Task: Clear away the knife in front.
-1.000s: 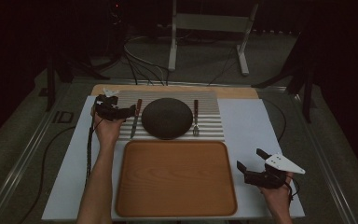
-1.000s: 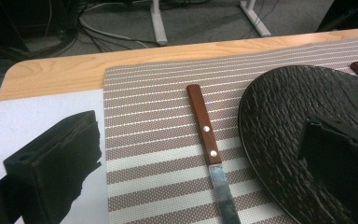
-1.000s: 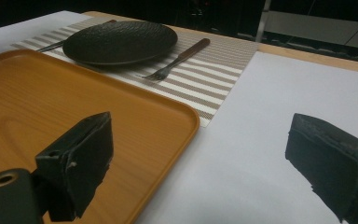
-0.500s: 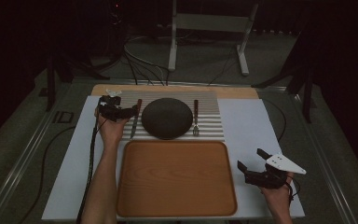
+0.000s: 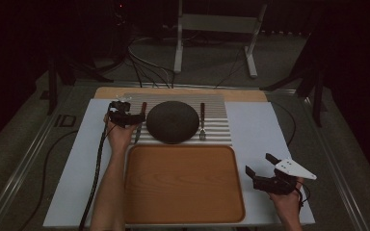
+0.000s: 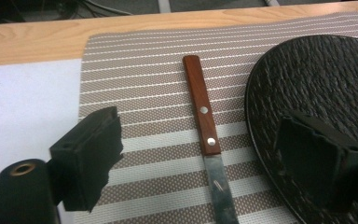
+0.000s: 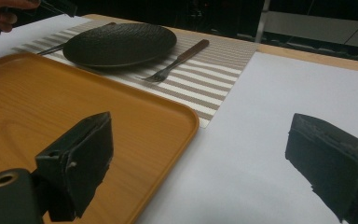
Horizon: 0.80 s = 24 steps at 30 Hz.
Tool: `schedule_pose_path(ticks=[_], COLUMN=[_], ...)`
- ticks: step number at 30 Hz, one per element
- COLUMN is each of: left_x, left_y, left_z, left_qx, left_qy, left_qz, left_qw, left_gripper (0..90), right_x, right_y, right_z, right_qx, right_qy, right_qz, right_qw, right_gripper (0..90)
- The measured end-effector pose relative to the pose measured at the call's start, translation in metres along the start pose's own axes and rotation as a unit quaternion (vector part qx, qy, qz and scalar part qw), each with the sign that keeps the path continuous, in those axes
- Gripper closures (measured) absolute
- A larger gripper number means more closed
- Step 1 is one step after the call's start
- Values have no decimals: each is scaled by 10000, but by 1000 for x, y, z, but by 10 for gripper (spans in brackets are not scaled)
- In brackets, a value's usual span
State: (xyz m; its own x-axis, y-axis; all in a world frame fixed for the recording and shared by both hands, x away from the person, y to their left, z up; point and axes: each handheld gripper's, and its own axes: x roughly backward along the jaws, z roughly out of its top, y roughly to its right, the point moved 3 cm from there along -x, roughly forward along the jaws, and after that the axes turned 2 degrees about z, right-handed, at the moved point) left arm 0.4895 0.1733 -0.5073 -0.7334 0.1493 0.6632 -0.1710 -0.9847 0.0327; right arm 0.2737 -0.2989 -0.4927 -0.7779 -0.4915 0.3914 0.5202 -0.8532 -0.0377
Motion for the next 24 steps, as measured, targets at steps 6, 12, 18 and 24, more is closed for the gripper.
schedule_pose_path(ticks=[6,12,18,24], left_x=[-9,-18,-24,-33], left_y=[2,5,10,12], left_z=[-5,-9,-8,-9], left_qx=[-64,-133,-307,-311], left_qy=[-237,-440,-622,-865], left_qz=[87,-27,31,-16], left_qw=[9997,9989,9976,9958], left_gripper=[222,375,522,620], right_x=[-1,-2,-2,-2], right_y=[-1,-2,-2,-2], right_z=[0,-1,-1,-1], right_qx=[22,26,28,34], right_qy=[-26,-47,-42,-48], right_qz=[21,37,36,43], right_qw=[10000,10000,10000,10000], right_gripper=[75,75,75,75])
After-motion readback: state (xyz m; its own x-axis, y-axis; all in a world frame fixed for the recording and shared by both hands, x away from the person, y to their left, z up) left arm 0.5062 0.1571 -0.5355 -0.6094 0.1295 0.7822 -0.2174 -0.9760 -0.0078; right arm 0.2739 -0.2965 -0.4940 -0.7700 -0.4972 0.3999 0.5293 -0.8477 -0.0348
